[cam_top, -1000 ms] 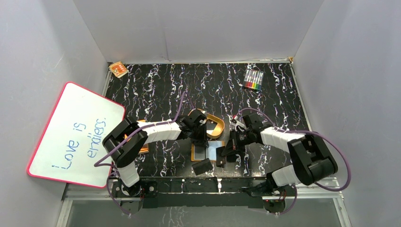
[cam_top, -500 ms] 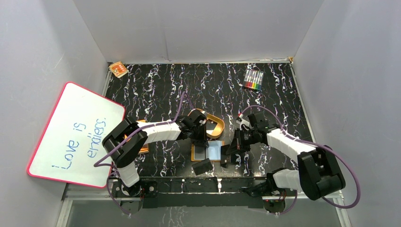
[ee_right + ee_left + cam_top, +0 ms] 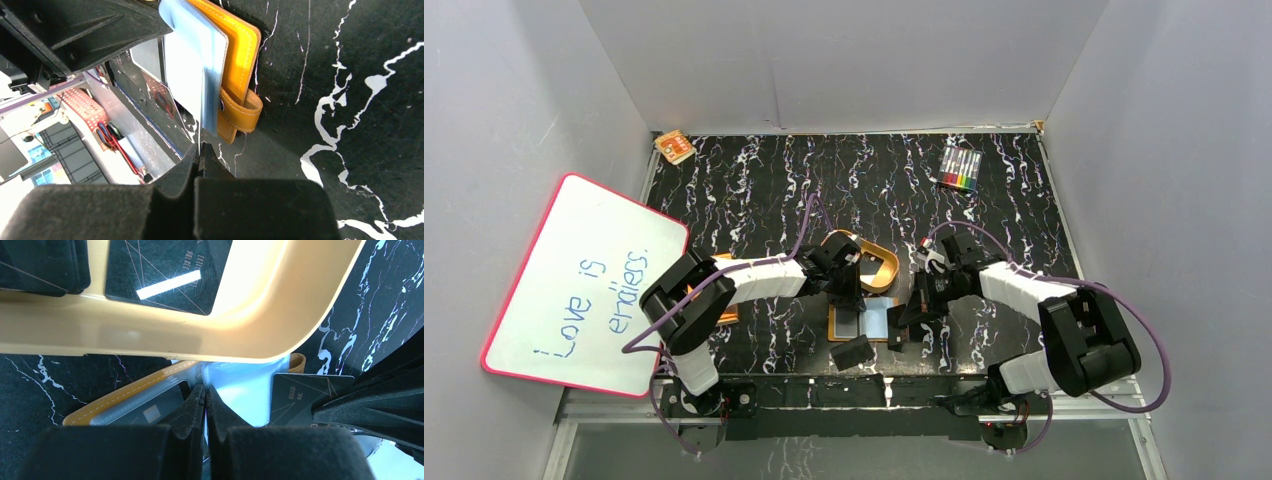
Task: Put the credit cards into the card holder
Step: Turn over the card slot in the card holder.
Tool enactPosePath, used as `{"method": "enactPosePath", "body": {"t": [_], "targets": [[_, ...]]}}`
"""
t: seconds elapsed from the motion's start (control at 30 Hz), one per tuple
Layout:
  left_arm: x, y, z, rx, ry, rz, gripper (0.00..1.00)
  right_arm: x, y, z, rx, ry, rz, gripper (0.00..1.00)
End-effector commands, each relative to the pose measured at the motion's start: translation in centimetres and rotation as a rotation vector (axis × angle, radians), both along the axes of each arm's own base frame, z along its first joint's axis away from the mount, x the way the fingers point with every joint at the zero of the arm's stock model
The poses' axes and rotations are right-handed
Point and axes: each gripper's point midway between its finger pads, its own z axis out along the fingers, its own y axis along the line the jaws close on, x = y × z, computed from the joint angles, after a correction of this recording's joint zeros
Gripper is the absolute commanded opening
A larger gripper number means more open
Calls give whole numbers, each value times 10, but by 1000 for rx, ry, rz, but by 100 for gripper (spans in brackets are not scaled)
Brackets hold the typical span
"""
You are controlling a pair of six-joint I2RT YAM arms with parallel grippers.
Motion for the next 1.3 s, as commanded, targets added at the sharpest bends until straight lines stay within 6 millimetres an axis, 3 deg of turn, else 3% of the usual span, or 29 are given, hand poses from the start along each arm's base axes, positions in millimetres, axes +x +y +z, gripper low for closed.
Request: {"method": "enactPosePath", "body": {"t": [0.0,0.67,1.27], "targets": [[-21,35,-32,160,54,-3,0,9,8,7,50,-30,19,0],[-21,37,-33,165,50,6,0,2,-3,0,-10,-34,-3,0],[-20,37,-30,152,41,12,0,-19,-3,-8,25,34,22,0]]}}
